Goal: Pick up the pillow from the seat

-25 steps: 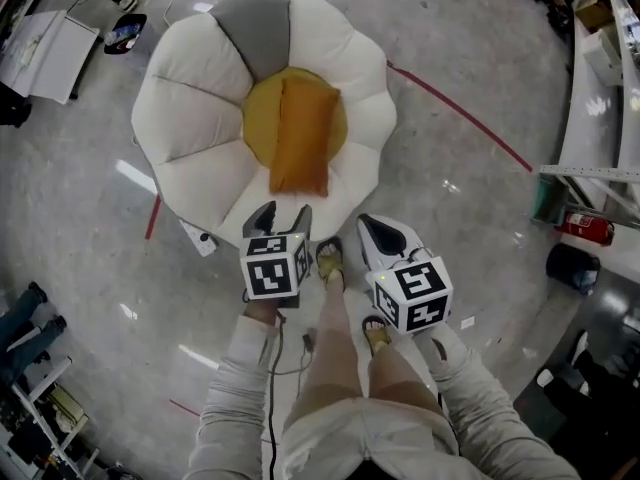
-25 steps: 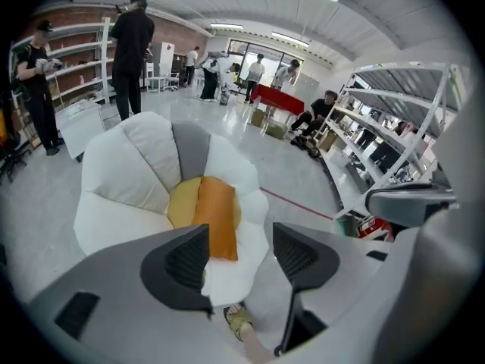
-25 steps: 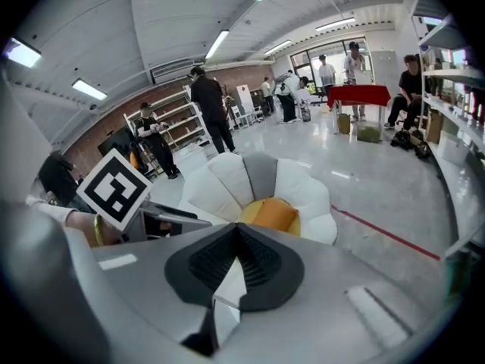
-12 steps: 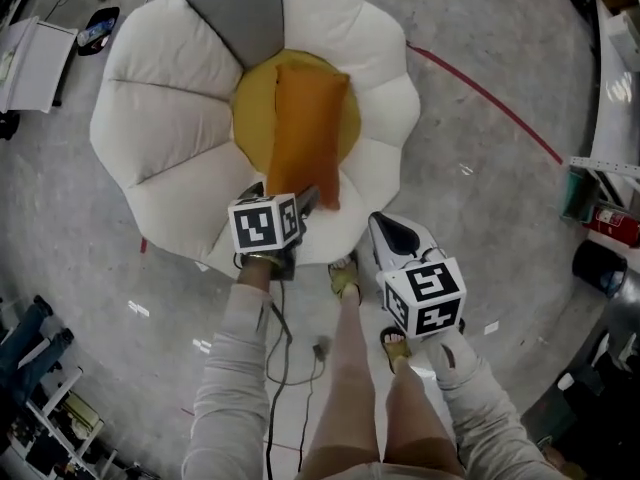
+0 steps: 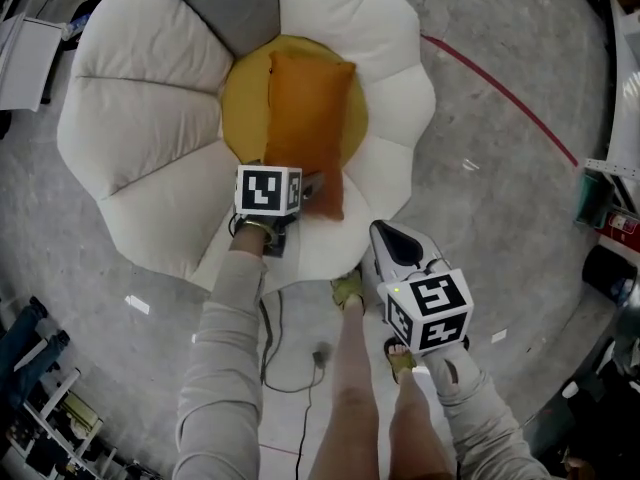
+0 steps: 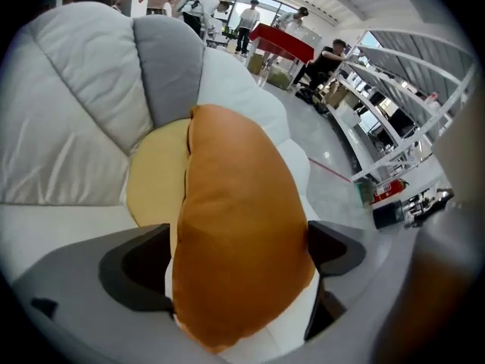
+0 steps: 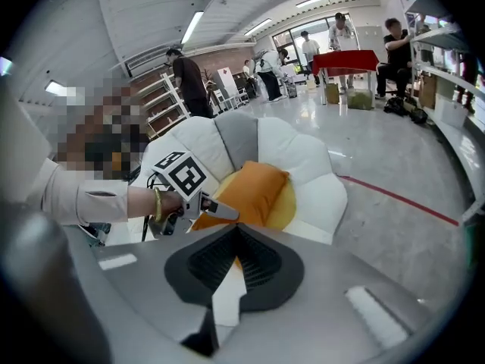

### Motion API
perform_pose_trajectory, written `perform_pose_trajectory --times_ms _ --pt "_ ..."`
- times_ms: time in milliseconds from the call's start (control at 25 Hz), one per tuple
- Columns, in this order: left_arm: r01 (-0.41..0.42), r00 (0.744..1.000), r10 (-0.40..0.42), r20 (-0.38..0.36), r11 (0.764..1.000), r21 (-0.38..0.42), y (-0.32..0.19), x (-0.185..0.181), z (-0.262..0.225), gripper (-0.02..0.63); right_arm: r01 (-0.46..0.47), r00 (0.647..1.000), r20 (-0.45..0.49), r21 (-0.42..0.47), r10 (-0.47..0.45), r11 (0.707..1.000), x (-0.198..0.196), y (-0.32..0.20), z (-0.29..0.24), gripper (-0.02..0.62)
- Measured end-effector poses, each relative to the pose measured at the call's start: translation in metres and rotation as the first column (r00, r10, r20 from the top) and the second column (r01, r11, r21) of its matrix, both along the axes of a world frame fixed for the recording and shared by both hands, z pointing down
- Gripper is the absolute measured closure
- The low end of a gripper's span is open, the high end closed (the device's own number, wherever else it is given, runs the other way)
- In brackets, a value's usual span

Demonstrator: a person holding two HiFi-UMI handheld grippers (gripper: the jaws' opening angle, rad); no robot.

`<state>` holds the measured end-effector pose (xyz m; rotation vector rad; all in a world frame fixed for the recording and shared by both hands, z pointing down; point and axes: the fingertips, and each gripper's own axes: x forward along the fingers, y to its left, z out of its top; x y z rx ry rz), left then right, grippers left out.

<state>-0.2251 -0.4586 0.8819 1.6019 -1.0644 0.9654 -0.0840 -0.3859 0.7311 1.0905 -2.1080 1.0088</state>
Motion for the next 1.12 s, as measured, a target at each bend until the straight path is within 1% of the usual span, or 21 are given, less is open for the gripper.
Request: perform_pose_trajectory --times_ms 40,120,200,280,560,680,960,1040,1120 --pt "-0.015 1.0 0.015 0.001 1.0 -0.01 0.0 0.001 0.007 0.052 -0.004 1.0 0.003 -0.004 0.004 1.0 -0.001 0.001 0.004 0.595" --pt "-0.018 0.999 0.017 -0.03 0.999 -0.049 0.0 0.006 0.019 0.017 -0.012 1.0 0.009 -0.012 0.012 1.0 -0.002 0.002 0.01 0.595" --pt "-0.007 0.997 0.0 -0.073 0.996 -0.092 0.002 0.014 0.028 0.017 -0.015 1.0 0.014 -0.017 0.015 1.0 -0.003 0.004 0.015 0.595" --pt "0.0 0.995 -0.012 -0.103 0.993 -0.117 0.005 0.022 0.033 0.017 -0.016 1.0 0.016 -0.021 0.017 1.0 -0.005 0.007 0.017 0.595" --pt "-0.001 0.988 -0.016 -0.153 0.994 -0.11 0.006 0.028 0.036 0.018 -0.033 0.999 0.015 -0.016 0.034 0.999 -0.001 0.003 0.014 0.595" --pt "-0.002 0.989 -0.013 -0.147 0.994 -0.107 0.007 0.029 0.033 0.021 -0.035 0.999 0.015 -0.008 0.035 0.999 0.0 0.0 0.008 0.595" --pt "-0.016 0.997 0.012 -0.077 0.998 -0.058 0.005 0.032 0.017 0.13 -0.033 0.999 0.016 0.006 0.033 0.999 0.0 -0.003 -0.007 0.595" --pt "0.001 0.997 -0.004 -0.079 0.999 -0.048 0.006 0.032 0.011 0.152 -0.037 0.999 0.018 0.009 0.036 0.999 0.002 -0.002 -0.012 0.595" --pt "0.043 0.993 -0.047 -0.107 0.998 -0.046 0.006 0.033 0.003 0.16 -0.036 0.999 0.017 0.013 0.036 0.999 0.003 -0.002 -0.016 0.595"
